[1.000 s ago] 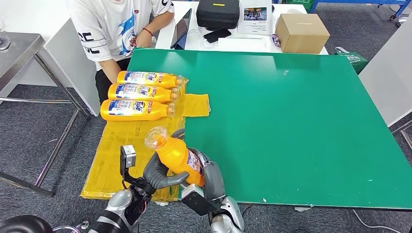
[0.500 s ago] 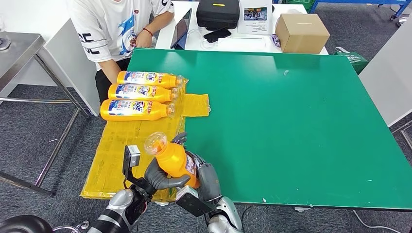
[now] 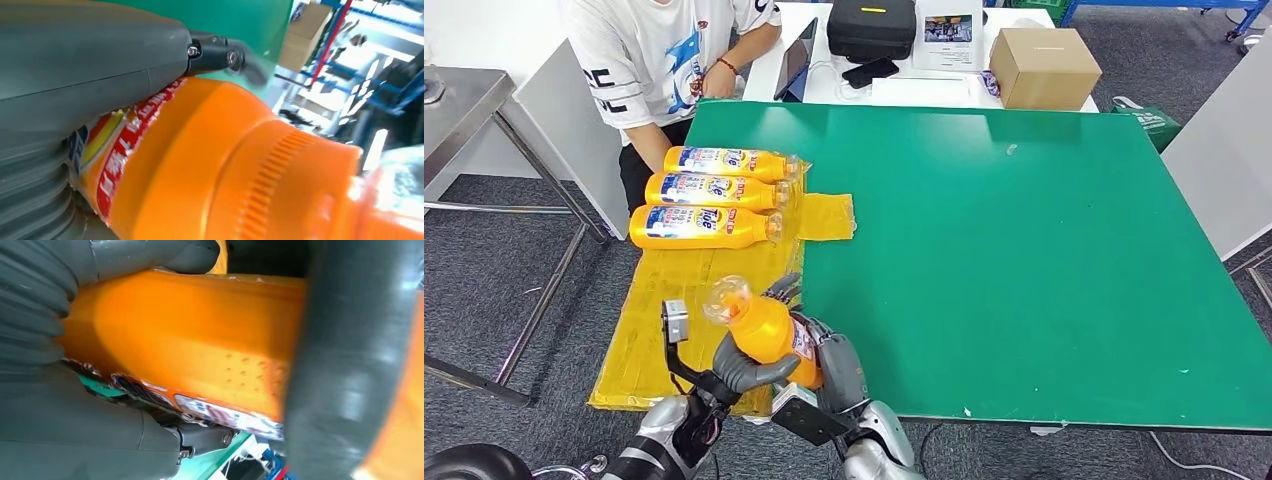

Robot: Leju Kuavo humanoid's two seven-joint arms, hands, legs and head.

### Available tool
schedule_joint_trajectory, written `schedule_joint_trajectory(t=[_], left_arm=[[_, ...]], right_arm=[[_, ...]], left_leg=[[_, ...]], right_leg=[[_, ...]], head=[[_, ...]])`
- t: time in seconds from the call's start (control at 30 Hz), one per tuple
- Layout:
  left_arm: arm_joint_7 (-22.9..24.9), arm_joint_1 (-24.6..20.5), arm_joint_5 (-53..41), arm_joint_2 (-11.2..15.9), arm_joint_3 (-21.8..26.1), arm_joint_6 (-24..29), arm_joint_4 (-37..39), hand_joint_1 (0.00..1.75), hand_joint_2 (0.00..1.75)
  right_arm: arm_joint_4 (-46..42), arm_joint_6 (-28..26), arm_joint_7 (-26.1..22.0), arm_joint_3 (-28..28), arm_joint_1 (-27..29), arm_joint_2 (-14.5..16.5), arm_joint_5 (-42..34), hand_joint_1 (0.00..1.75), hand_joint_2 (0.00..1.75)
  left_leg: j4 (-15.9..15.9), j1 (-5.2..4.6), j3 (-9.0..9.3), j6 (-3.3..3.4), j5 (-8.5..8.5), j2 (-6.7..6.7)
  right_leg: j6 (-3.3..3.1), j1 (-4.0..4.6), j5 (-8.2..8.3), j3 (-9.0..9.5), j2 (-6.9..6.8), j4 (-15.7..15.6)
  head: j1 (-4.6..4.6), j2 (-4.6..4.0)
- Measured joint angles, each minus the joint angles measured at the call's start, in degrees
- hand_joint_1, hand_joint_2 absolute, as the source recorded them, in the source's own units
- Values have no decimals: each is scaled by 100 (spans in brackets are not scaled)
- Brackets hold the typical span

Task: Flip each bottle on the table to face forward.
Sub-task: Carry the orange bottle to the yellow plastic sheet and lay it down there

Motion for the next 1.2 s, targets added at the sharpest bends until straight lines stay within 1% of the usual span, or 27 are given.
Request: schedule_joint_trajectory(t=[0.1,0.23,0.27,0.3,0.37,0.4,0.43,0.53,0.67,0.73,0.8,0.93,1.07,1.2], left_arm=[[146,159,407,-1,84,-44,-174,175,175],[290,303,659,-1,171,-13,-376,175,175],[303,327,691,-1,190,3,-412,175,175],[313,349,713,-2,208,21,-448,175,175],[331,383,738,-5,235,62,-515,175,175],[339,397,744,-8,246,83,-548,175,175],[348,412,749,-13,256,109,-582,175,175],[368,458,744,-21,279,200,-679,175,175],[372,523,684,-30,319,325,-777,175,175],[324,537,548,-42,347,423,-826,175,175],[193,540,243,-68,361,654,-895,175,175],[-203,504,-666,-154,443,1460,-1122,175,175],[-581,416,-1781,-225,659,2524,-1340,175,175],[-873,257,-2810,-267,901,3619,-1501,175,175]], right_arm=[[53,2,73,61,-29,3,44,175,175],[58,-27,167,112,-51,4,172,175,175],[58,-39,190,125,-59,4,204,170,175],[57,-51,209,134,-68,5,236,132,175],[58,-63,244,147,-84,11,288,45,87],[58,-68,266,149,-90,13,308,6,44],[59,-71,299,150,-93,15,326,0,0],[60,-35,384,149,-99,18,295,0,0],[13,209,392,142,-102,19,80,0,0],[-43,309,388,137,-97,18,10,0,0],[-157,396,379,116,-76,12,-82,0,0],[-590,482,414,43,66,-44,-224,0,0],[-1319,405,395,-43,307,-140,-373,0,0],[-2114,189,297,-137,544,-213,-586,0,0]], left_leg=[[0,0,-2,0,0,0],[0,-1,-3,0,0,0],[0,-1,-3,0,0,0],[0,-1,-3,0,0,0],[0,-1,-2,0,0,0],[0,-1,-2,0,0,0],[0,-1,-2,0,0,0],[0,0,-2,0,0,1],[0,0,-2,0,0,2],[0,0,-3,0,0,1],[0,-1,-3,0,0,0],[0,-1,-5,0,0,-1],[0,-1,-5,0,0,-1],[0,0,-5,0,0,0]], right_leg=[[0,0,0,-3,0,0],[0,-1,0,-4,0,-1],[0,-1,0,-4,0,-1],[0,-1,0,-5,0,-1],[0,-1,0,-5,0,-1],[0,-1,0,-5,0,-1],[0,-1,0,-5,0,-1],[0,0,0,-5,1,-1],[0,0,0,-6,1,-1],[0,-1,0,-7,1,-1],[0,-1,0,-7,1,-1],[0,-1,1,-6,0,-1],[0,-1,1,-6,0,-1],[0,0,1,-7,0,0]], head=[[1,0],[0,0],[1,0],[1,0],[0,0],[0,0],[-1,0],[0,0],[0,0],[0,0],[0,0],[1,0],[-1,0],[-1,0]])
